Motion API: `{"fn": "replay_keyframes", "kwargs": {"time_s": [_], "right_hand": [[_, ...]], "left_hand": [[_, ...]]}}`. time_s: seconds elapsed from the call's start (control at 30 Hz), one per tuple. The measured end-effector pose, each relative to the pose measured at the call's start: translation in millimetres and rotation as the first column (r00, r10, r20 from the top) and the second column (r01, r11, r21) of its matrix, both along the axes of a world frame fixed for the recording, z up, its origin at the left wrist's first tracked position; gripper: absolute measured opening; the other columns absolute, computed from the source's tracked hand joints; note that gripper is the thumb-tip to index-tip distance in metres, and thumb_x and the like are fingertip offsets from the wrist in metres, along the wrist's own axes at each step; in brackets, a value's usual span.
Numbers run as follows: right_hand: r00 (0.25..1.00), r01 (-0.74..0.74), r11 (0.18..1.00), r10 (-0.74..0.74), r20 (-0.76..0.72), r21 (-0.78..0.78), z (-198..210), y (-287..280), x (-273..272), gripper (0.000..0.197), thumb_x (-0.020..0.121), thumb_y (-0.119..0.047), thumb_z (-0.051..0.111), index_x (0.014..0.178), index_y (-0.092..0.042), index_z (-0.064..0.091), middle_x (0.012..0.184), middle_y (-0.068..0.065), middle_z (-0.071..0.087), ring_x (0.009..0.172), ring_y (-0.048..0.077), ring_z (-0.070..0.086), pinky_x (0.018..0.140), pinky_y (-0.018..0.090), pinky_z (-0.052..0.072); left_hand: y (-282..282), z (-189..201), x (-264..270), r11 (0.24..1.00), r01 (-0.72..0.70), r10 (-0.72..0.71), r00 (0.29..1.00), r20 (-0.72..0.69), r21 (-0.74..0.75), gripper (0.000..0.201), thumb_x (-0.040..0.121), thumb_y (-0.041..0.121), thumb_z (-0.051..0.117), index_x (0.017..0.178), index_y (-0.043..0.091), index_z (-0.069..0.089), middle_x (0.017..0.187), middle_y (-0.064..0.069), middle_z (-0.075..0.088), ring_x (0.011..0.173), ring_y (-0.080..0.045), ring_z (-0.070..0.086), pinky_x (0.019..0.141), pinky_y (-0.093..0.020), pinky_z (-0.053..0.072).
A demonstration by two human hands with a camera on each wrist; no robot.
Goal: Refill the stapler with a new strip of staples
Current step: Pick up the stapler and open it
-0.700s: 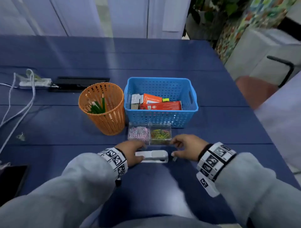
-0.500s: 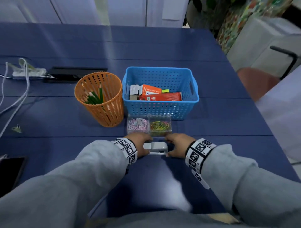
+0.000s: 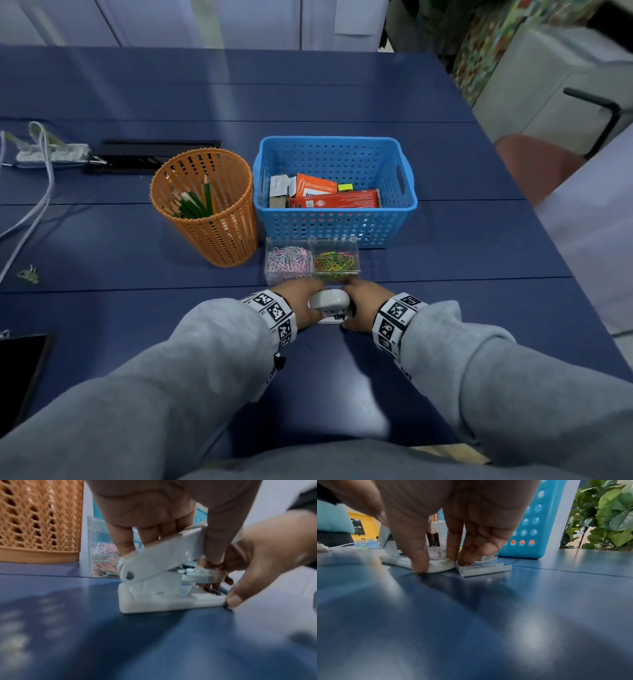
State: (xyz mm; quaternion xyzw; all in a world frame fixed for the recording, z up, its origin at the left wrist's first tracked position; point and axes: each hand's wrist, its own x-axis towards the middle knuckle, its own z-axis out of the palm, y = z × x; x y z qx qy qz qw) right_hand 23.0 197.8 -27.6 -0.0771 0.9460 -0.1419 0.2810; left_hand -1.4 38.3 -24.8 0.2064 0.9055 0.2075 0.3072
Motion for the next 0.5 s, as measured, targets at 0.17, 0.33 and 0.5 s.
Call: {"fn": "replay_keyframes", "kwargs": {"time_s": [0.17, 0.33, 0.5], "right_hand": [[0.999, -0.019, 1.0, 0.02, -0.031, 0.02, 0, 2, 3, 0.052, 0.068, -0.029, 0.074, 0.115, -0.015, 0.055, 0.119, 0.01, 0.054, 0.105, 0.029, 0.057, 0.086, 0.035, 0.051], [0.999, -0.016, 1.0, 0.017, -0.031, 0.026, -1, 2, 5, 0.047, 0.07, -0.028, 0.072, 0.112, -0.013, 0.056, 0.118, 0.01, 0.054, 0.103, 0.03, 0.058, 0.081, 0.033, 0.051], [1.0, -0.004, 1.0, 0.005, -0.028, 0.015, -2, 2, 7, 0.037, 0.07, -0.026, 0.07, 0.102, -0.014, 0.056, 0.112, 0.01, 0.056, 0.096, 0.028, 0.059, 0.077, 0.033, 0.05]], "left_hand": [[-26, 19, 0, 0.969, -0.167, 0.176, 0.984, -0.031, 0.184, 0.024, 0.073, 0.014, 0.069, 0.091, 0.027, 0.058, 0.086, 0.001, 0.061, 0.084, -0.02, 0.058, 0.077, -0.029, 0.048], [-53, 32, -5, 0.926, -0.244, 0.256, 0.967, -0.006, 0.287, 0.022, 0.065, 0.008, 0.074, 0.077, 0.021, 0.061, 0.076, -0.001, 0.063, 0.074, -0.02, 0.06, 0.075, -0.039, 0.055], [-70, 38, -10, 0.954, -0.247, 0.265, 0.96, -0.091, 0.168, 0.032, 0.065, 0.011, 0.075, 0.062, 0.029, 0.05, 0.07, 0.002, 0.06, 0.072, -0.021, 0.059, 0.069, -0.032, 0.052]]}}
